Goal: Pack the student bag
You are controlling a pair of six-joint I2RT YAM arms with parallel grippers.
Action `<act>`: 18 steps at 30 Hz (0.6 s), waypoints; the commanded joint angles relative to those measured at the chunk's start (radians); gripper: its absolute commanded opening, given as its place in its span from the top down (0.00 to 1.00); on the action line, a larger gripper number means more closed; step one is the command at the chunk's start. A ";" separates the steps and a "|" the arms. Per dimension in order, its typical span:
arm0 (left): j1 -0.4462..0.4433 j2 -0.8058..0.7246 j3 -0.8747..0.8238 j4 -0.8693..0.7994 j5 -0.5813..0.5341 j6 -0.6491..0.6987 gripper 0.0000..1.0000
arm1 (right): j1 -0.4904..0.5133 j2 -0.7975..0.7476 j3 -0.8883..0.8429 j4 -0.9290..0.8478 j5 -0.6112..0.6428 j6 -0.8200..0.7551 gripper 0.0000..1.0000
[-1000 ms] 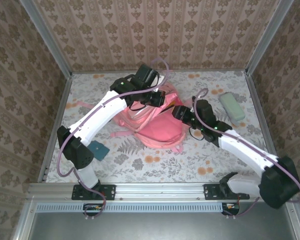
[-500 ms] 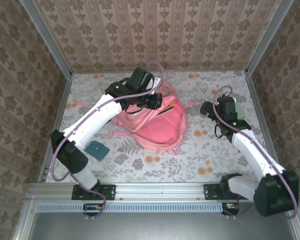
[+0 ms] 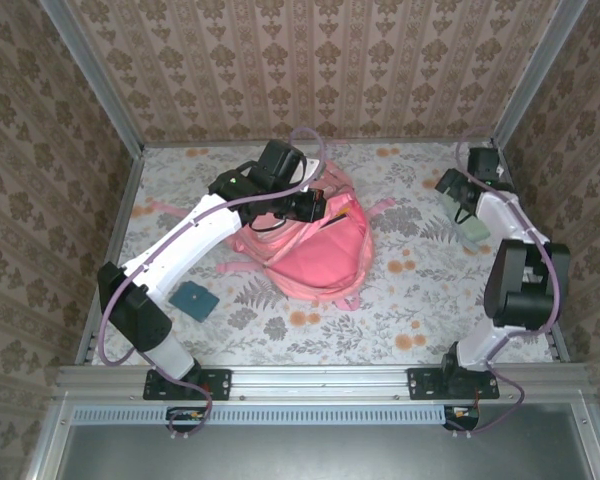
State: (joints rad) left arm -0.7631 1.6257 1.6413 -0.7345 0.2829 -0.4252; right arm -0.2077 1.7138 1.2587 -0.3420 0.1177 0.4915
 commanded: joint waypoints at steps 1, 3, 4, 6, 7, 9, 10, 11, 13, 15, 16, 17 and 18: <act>0.007 -0.049 0.003 0.075 0.044 -0.026 1.00 | -0.058 0.096 0.106 -0.066 -0.129 -0.027 0.01; 0.007 -0.046 0.006 0.073 0.038 -0.027 1.00 | -0.085 0.159 0.166 -0.090 -0.171 -0.028 0.00; 0.007 -0.045 0.008 0.073 0.035 -0.028 1.00 | -0.097 0.193 0.191 -0.101 -0.190 -0.028 0.00; 0.007 -0.039 0.014 0.071 0.034 -0.025 1.00 | -0.116 0.244 0.228 -0.112 -0.225 -0.028 0.00; 0.007 -0.035 0.019 0.067 0.035 -0.023 1.00 | -0.124 0.264 0.237 -0.111 -0.246 -0.028 0.01; 0.009 -0.027 0.027 0.059 0.032 -0.020 1.00 | -0.133 0.294 0.249 -0.109 -0.282 -0.028 0.00; 0.009 -0.023 0.028 0.057 0.030 -0.019 1.00 | -0.137 0.304 0.253 -0.111 -0.295 -0.028 0.00; 0.009 -0.023 0.030 0.057 0.030 -0.018 1.00 | -0.139 0.317 0.256 -0.114 -0.303 -0.030 0.00; 0.010 -0.017 0.031 0.057 0.032 -0.016 1.00 | -0.142 0.325 0.255 -0.123 -0.300 -0.036 0.00; 0.013 -0.015 0.031 0.057 0.034 -0.012 1.00 | -0.140 0.318 0.241 -0.128 -0.302 -0.046 0.00; 0.013 -0.016 0.031 0.057 0.035 -0.011 1.00 | -0.135 0.309 0.234 -0.133 -0.305 -0.049 0.01; 0.013 -0.016 0.030 0.058 0.035 -0.010 1.00 | -0.131 0.297 0.222 -0.132 -0.306 -0.052 0.00; 0.016 -0.015 0.028 0.060 0.036 -0.009 1.00 | -0.129 0.285 0.208 -0.131 -0.307 -0.052 0.00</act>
State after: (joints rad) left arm -0.7574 1.6257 1.6363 -0.7269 0.2893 -0.4347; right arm -0.3466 2.0281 1.4803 -0.4286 -0.1520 0.4644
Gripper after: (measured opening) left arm 0.047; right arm 0.995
